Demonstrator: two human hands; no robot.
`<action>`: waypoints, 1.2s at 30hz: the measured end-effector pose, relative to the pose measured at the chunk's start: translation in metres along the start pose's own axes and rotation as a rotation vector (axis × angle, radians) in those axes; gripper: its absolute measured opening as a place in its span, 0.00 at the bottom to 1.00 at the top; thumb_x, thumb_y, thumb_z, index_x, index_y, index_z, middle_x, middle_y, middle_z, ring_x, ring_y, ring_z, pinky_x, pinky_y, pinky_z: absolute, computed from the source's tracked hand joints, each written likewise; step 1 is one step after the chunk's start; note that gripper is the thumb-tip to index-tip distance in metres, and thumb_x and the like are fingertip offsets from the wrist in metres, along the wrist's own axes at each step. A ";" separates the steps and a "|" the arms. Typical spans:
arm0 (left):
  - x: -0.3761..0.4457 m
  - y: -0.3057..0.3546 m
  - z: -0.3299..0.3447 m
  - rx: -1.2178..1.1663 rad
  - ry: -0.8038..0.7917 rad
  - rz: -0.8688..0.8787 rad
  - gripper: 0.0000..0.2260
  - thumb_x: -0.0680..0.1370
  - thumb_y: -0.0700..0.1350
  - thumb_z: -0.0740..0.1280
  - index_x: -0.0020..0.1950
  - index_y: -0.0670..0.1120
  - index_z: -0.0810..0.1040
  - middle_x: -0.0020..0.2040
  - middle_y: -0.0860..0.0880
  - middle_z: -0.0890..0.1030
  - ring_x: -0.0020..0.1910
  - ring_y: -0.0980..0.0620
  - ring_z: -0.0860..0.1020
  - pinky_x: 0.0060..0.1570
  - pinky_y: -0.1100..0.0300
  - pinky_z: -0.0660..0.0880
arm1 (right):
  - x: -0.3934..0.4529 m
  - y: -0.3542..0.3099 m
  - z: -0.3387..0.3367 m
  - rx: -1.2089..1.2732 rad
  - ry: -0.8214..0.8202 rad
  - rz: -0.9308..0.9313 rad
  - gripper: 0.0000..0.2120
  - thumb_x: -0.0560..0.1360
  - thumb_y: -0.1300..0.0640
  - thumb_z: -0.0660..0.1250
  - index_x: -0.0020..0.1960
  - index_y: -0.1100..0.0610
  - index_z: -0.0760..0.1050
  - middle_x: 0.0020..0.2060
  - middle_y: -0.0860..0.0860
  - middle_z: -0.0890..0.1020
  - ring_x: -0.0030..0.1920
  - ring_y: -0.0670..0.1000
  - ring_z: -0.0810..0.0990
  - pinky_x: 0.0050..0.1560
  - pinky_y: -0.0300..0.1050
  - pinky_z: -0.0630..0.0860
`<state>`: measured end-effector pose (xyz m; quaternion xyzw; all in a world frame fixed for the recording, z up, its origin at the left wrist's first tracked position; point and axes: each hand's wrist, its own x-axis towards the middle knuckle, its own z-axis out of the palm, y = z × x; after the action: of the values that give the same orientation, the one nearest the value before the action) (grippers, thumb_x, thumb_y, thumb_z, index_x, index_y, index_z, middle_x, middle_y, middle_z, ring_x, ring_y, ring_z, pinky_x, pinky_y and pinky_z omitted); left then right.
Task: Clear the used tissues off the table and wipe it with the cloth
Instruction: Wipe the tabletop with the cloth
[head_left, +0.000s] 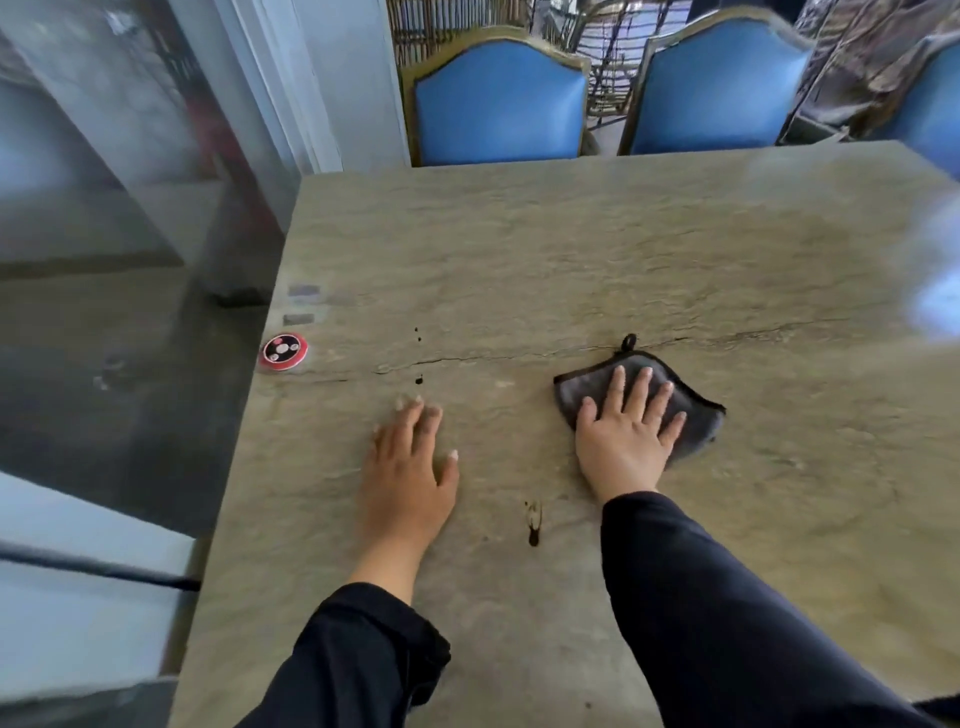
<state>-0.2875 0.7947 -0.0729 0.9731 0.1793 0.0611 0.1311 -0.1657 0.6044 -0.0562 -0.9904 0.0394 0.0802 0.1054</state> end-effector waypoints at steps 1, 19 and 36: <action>0.001 0.000 0.002 -0.009 0.012 -0.002 0.30 0.75 0.58 0.47 0.75 0.50 0.63 0.77 0.49 0.59 0.76 0.49 0.57 0.75 0.51 0.50 | 0.005 -0.013 0.002 -0.001 -0.003 -0.037 0.29 0.80 0.43 0.44 0.78 0.50 0.42 0.78 0.52 0.41 0.76 0.56 0.36 0.74 0.59 0.36; 0.000 0.000 0.001 -0.063 0.049 0.010 0.30 0.74 0.57 0.49 0.74 0.47 0.65 0.75 0.48 0.63 0.76 0.49 0.57 0.75 0.50 0.49 | -0.021 -0.055 0.016 -0.030 -0.037 -0.394 0.29 0.80 0.42 0.45 0.78 0.45 0.42 0.77 0.48 0.40 0.76 0.53 0.35 0.74 0.56 0.34; 0.070 0.093 0.026 0.037 -0.194 0.338 0.26 0.79 0.61 0.42 0.77 0.59 0.49 0.79 0.55 0.45 0.78 0.49 0.43 0.74 0.44 0.39 | -0.035 0.014 0.007 0.267 0.185 0.022 0.28 0.78 0.66 0.50 0.77 0.53 0.55 0.77 0.48 0.52 0.77 0.50 0.41 0.75 0.46 0.35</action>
<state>-0.1875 0.7301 -0.0665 0.9929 0.0008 -0.0149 0.1179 -0.2022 0.5942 -0.0600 -0.9703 0.0700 -0.0160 0.2309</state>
